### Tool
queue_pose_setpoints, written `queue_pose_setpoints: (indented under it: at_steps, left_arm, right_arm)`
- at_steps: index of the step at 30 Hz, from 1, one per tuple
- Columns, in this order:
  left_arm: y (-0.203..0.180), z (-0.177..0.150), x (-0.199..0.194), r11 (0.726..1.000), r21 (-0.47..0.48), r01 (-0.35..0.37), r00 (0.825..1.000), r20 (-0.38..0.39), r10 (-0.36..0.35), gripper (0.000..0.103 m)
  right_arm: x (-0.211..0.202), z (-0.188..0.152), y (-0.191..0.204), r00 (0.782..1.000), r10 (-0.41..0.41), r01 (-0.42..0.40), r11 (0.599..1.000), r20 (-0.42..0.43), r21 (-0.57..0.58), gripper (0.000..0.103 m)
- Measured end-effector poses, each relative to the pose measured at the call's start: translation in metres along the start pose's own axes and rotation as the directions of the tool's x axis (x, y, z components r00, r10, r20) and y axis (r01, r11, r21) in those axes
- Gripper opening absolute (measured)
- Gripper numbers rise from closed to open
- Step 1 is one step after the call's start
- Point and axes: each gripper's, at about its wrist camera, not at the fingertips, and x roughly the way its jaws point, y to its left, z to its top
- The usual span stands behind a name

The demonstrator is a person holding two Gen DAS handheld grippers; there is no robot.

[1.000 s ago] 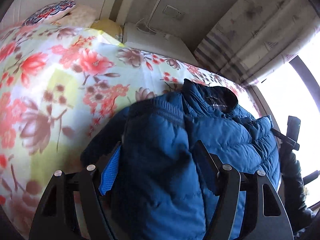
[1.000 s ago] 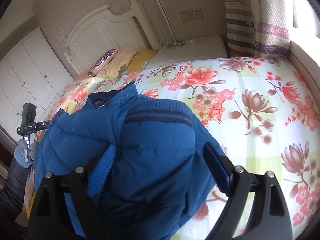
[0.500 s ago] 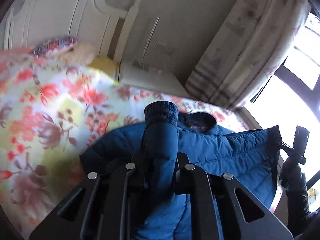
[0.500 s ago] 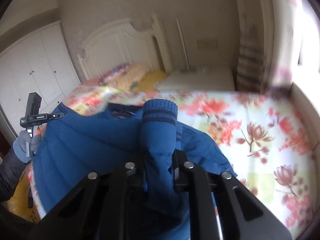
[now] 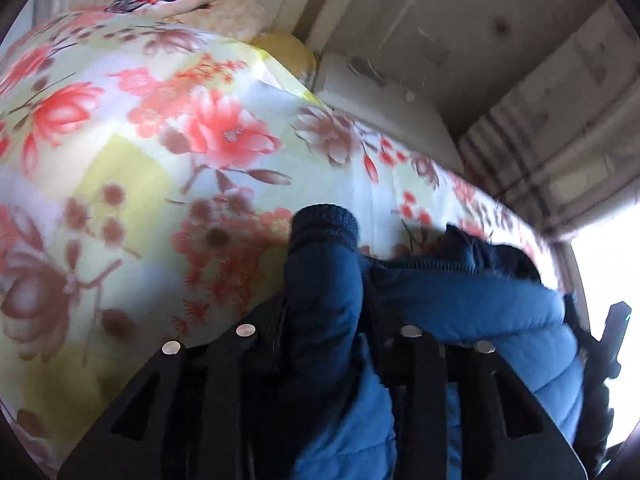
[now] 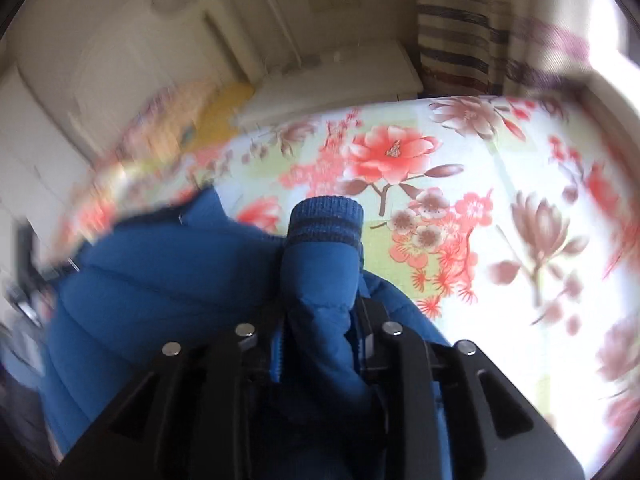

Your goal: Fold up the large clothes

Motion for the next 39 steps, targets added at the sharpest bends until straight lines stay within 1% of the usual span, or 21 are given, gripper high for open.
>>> queue_pose_setpoints:
  at_steps: [2, 3, 4, 5, 6, 7, 8, 9, 11, 13, 14, 16, 17, 19, 20, 21, 25, 33, 36, 37, 39]
  left_arm:
    - [-0.002, -0.001, -0.021, 0.999, -0.006, -0.052, 0.995, 0.086, 0.052, 0.055]
    - [-0.006, -0.001, -0.038, 0.997, -0.007, -0.081, 0.983, 0.163, 0.081, 0.059]
    - [-0.013, -0.003, -0.062, 0.995, -0.003, -0.101, 0.954, 0.282, 0.097, 0.069]
    - [-0.022, -0.003, -0.075, 0.994, 0.004, -0.108, 0.934, 0.342, 0.1, 0.078]
    - [-0.038, -0.001, -0.09, 0.993, 0.027, -0.118, 0.91, 0.404, 0.097, 0.08]
    - [-0.053, 0.002, -0.094, 0.99, 0.058, -0.132, 0.907, 0.41, 0.097, 0.082]
    - [-0.067, 0.005, -0.093, 0.985, 0.089, -0.145, 0.912, 0.397, 0.098, 0.083]
    - [-0.091, 0.008, -0.086, 0.974, 0.149, -0.17, 0.927, 0.359, 0.107, 0.083]
    - [-0.129, 0.007, -0.065, 0.949, 0.229, -0.216, 0.938, 0.318, 0.137, 0.088]
    - [-0.153, 0.002, -0.037, 0.936, 0.284, -0.21, 0.956, 0.262, 0.135, 0.088]
    - [-0.161, 0.0, -0.023, 0.929, 0.303, -0.214, 0.962, 0.232, 0.146, 0.088]
    - [-0.172, -0.012, 0.007, 0.905, 0.343, -0.251, 0.962, 0.194, 0.193, 0.088]
    - [-0.172, -0.016, 0.021, 0.889, 0.366, -0.274, 0.958, 0.18, 0.222, 0.088]
    - [-0.167, -0.023, 0.051, 0.865, 0.404, -0.299, 0.954, 0.116, 0.276, 0.088]
    - [-0.161, -0.026, 0.063, 0.866, 0.399, -0.301, 0.953, 0.085, 0.292, 0.089]
    - [-0.155, -0.027, 0.066, 0.878, 0.379, -0.293, 0.956, 0.082, 0.283, 0.089]
    - [-0.151, -0.032, 0.065, 0.878, 0.375, -0.299, 0.954, 0.112, 0.277, 0.089]
    - [-0.154, -0.029, 0.069, 0.88, 0.371, -0.297, 0.955, 0.106, 0.278, 0.09]
    - [-0.148, -0.021, 0.056, 0.902, 0.35, -0.252, 0.968, 0.083, 0.238, 0.09]
    - [-0.144, -0.019, 0.05, 0.902, 0.342, -0.262, 0.965, 0.097, 0.243, 0.09]
    - [-0.129, -0.016, 0.025, 0.898, 0.33, -0.292, 0.955, 0.158, 0.252, 0.091]
  right_arm:
    - [-0.004, 0.001, -0.007, 0.999, -0.031, 0.031, 0.999, -0.012, 0.037, 0.061]
    - [-0.008, 0.001, -0.009, 1.0, -0.027, 0.028, 0.998, -0.014, 0.052, 0.063]
    - [-0.018, 0.003, -0.009, 1.0, -0.024, 0.024, 0.998, 0.006, 0.064, 0.064]
    - [-0.035, 0.006, -0.004, 0.998, -0.035, 0.032, 0.997, 0.056, 0.064, 0.064]
    - [-0.047, 0.01, 0.001, 0.994, -0.04, 0.035, 0.998, 0.099, 0.051, 0.065]
    - [-0.061, 0.014, 0.015, 0.989, -0.035, 0.032, 0.999, 0.147, 0.022, 0.067]
    - [-0.068, 0.017, 0.028, 0.985, -0.026, 0.027, 1.0, 0.17, -0.007, 0.067]
    - [-0.072, 0.021, 0.048, 0.982, -0.008, 0.02, 0.998, 0.186, -0.06, 0.067]
    - [-0.067, 0.025, 0.09, 0.983, 0.015, 0.018, 0.984, 0.186, -0.178, 0.068]
    - [-0.046, 0.023, 0.136, 0.988, -0.001, 0.049, 0.951, 0.155, -0.304, 0.068]
    - [-0.026, 0.021, 0.158, 0.994, -0.027, 0.065, 0.931, 0.11, -0.358, 0.068]
    - [0.003, 0.018, 0.176, 0.997, -0.064, 0.074, 0.92, 0.038, -0.385, 0.067]
    - [0.022, 0.013, 0.182, 0.994, -0.105, 0.1, 0.906, 0.011, -0.411, 0.062]
    - [0.047, 0.002, 0.183, 0.985, -0.17, 0.149, 0.885, -0.009, -0.442, 0.059]
    - [0.056, -0.002, 0.178, 0.986, -0.166, 0.141, 0.893, -0.022, -0.427, 0.06]
    - [0.059, -0.003, 0.173, 0.989, -0.15, 0.129, 0.907, -0.021, -0.402, 0.061]
    - [0.061, -0.007, 0.164, 0.993, -0.112, 0.096, 0.923, -0.022, -0.372, 0.066]
    - [0.07, -0.012, 0.166, 0.992, -0.124, 0.123, 0.916, 0.021, -0.382, 0.069]
    - [0.068, -0.01, 0.166, 0.992, -0.125, 0.119, 0.915, 0.008, -0.385, 0.07]
    - [0.065, -0.007, 0.165, 0.992, -0.124, 0.114, 0.916, -0.002, -0.385, 0.069]
    - [0.046, 0.0, 0.156, 0.98, -0.193, 0.197, 0.899, 0.05, -0.391, 0.069]
